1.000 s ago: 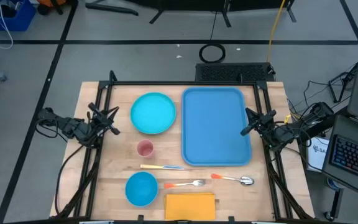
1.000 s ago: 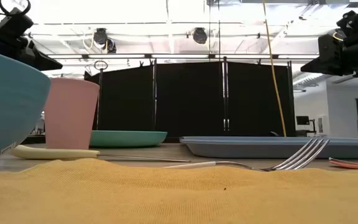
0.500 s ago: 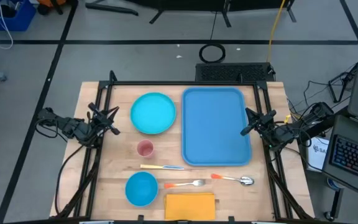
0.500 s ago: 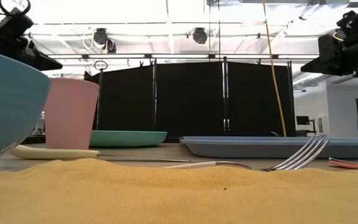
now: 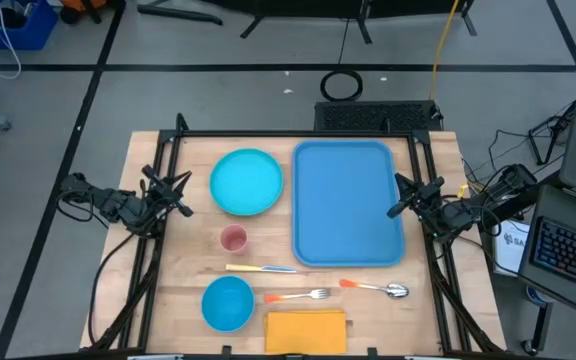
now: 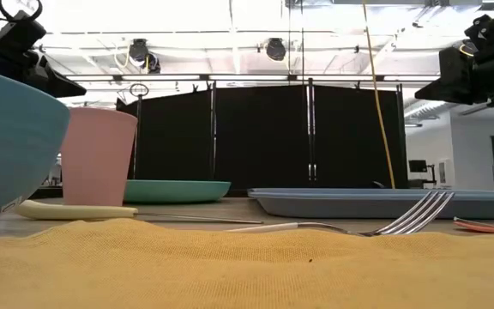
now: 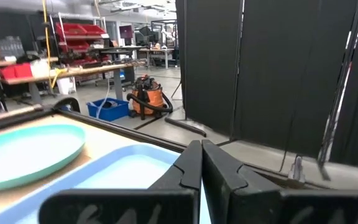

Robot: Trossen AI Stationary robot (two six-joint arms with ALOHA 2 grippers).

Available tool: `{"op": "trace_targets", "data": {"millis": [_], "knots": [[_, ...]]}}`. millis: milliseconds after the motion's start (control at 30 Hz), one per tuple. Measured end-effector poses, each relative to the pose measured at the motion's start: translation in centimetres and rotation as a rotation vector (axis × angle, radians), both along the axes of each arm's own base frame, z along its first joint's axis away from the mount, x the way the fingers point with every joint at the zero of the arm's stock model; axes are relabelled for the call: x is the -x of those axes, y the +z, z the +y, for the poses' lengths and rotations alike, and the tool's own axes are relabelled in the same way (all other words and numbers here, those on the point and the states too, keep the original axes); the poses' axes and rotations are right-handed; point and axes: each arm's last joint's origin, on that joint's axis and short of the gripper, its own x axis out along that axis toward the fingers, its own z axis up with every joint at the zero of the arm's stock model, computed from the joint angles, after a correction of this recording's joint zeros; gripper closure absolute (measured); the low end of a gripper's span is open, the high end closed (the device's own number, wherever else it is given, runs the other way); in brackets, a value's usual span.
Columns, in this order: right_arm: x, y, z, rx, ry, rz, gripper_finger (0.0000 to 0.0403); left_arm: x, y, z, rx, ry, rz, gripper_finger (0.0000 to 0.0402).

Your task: Set up tray

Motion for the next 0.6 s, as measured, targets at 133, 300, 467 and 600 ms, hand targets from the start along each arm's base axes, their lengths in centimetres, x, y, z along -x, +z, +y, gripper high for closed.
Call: {"op": "trace_targets", "data": {"millis": [133, 300, 467, 600], "knots": [[0.00, 0.03, 0.00, -0.042, 0.000, -0.065, 0.0403, 0.00, -0.01, 0.00, 0.000, 0.000, 0.000, 0.0378], [0.00, 0.05, 0.00, -0.054, 0.000, -0.084, 0.0403, 0.00, -0.01, 0.00, 0.000, 0.000, 0.000, 0.0378], [-0.24, 0.13, 0.14, -0.063, 0.101, -0.109, 0.0403, 0.00, 0.00, 0.00, 0.000, 0.000, 0.000, 0.0378], [-0.41, 0.15, 0.29, -0.058, 0.181, -0.108, 0.0403, 0.00, -0.01, 0.00, 0.000, 0.000, 0.000, 0.0378]]}}
